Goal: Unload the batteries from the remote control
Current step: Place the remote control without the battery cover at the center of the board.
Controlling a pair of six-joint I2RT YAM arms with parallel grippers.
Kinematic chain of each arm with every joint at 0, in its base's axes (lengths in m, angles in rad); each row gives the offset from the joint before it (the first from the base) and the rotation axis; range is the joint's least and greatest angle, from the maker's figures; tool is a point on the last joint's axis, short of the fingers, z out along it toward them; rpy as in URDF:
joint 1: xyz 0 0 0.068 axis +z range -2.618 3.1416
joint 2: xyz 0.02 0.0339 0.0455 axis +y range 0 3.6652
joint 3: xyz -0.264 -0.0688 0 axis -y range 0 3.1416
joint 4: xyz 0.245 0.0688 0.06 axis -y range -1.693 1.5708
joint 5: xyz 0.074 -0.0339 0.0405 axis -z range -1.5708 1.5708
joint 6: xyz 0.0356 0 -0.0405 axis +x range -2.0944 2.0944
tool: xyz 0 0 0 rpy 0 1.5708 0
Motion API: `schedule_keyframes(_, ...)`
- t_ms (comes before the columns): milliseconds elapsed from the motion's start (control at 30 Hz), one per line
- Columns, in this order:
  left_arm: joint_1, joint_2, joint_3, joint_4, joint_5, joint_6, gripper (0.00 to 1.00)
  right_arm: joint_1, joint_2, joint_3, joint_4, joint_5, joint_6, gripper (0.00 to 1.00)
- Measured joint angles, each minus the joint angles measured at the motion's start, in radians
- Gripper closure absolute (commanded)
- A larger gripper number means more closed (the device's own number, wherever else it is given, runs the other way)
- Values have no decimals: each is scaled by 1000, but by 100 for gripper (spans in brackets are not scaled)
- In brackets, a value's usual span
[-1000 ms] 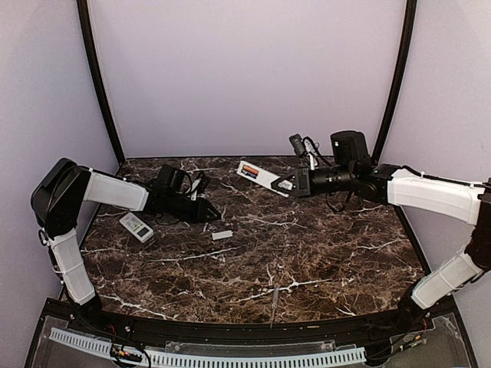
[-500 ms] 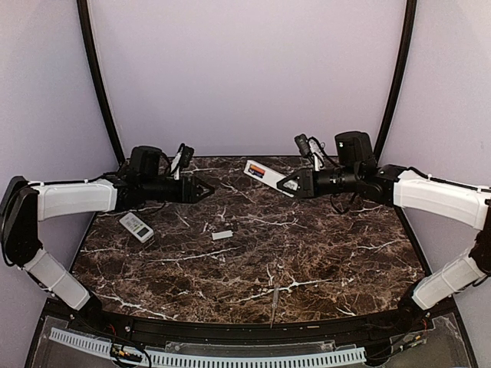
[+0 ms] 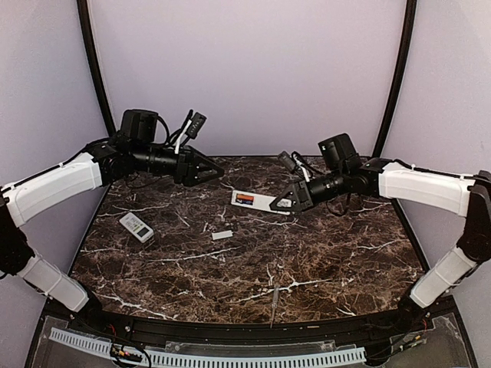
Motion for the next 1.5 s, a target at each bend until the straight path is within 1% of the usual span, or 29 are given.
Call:
schedule_keyframes(133,-23,26,14,-43,11,49,28,5,76,29,-38,-63,-14,100)
schedule_keyframes(300,-22,44,-40,-46,25,40,28,23,173,34,-95,-110,-41,100)
schedule_keyframes(433,-22,60,-58,-45,37,26,28,31,260,71,-138,-137,-67,100)
schedule_keyframes(733,-22,106,-60,-36,39,-3,29,40,412,142,-155,-188,-104,100)
schedule_keyframes(967,-32,161,-60,-16,44,-45,29,43,468,163,-160,-208,-117,100)
schedule_keyframes(1300,-38,232,-57,-8,43,-87,30,43,525,164,-129,-222,-99,92)
schedule_keyframes(1400,-43,257,-57,-8,43,-104,30,43,531,163,-117,-215,-94,87)
schedule_keyframes(1500,-43,273,-57,-6,45,-126,30,43,531,149,-92,-210,-86,84)
